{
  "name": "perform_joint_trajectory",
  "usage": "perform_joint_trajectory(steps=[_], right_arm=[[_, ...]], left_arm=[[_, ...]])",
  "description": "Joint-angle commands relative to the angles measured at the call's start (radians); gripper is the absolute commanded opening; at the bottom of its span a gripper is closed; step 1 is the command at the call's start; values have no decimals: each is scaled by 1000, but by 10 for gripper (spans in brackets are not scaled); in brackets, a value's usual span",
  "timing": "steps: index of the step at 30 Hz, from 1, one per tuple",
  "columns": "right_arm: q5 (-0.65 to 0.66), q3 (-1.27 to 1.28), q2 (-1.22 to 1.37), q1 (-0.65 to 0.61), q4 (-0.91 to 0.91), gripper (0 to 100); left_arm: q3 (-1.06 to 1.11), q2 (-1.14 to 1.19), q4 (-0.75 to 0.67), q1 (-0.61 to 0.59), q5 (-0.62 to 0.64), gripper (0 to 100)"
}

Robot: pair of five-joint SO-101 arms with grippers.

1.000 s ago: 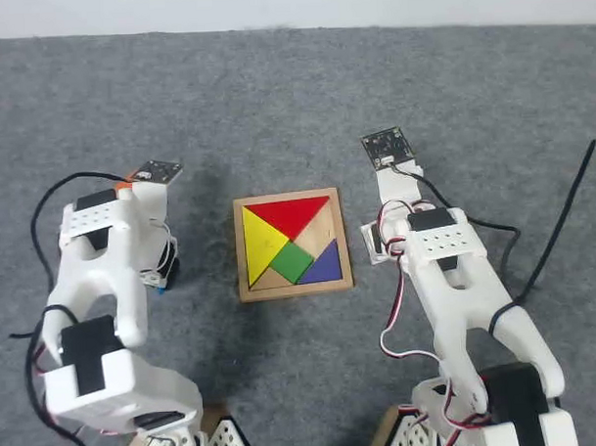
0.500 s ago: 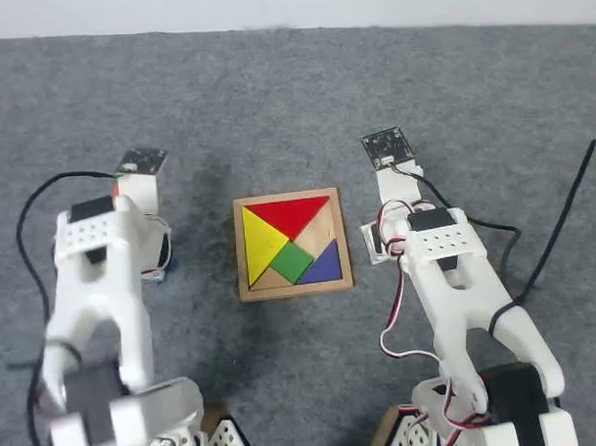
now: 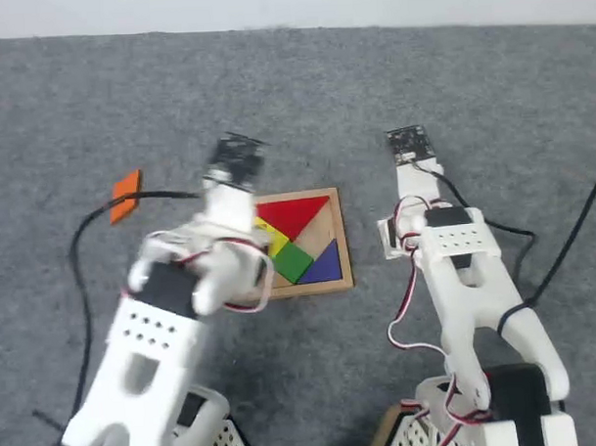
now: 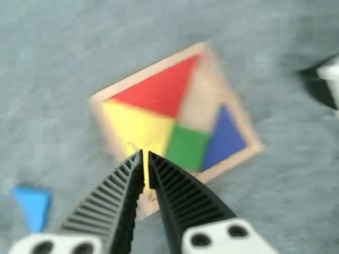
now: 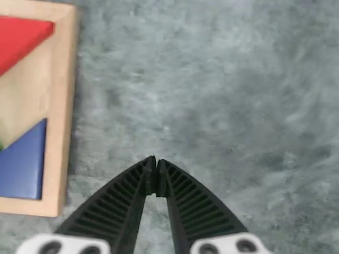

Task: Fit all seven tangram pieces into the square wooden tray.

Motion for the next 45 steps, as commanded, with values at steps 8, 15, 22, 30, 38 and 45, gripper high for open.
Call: perform_joint_trajectory(steps=[8,15,22,30,38,45], right_arm=[[5,-5,-53,44,-7,6],[5,-5,-51,41,-7,6],[5,-5,-51,39,-7,6],[6,5,-51,39,-16,6],[6,5,-50,39,-18,6],[6,5,-50,39,-18,6]], left_arm=[[-79,178,-37,-49,92,10],[-62,31,149,-361,-91,36],[120,152,0,-557,-308,137],[111,301,-34,-637,-396,224],[117,315,-129,-712,-399,228],[61,473,-146,-700,-437,229]])
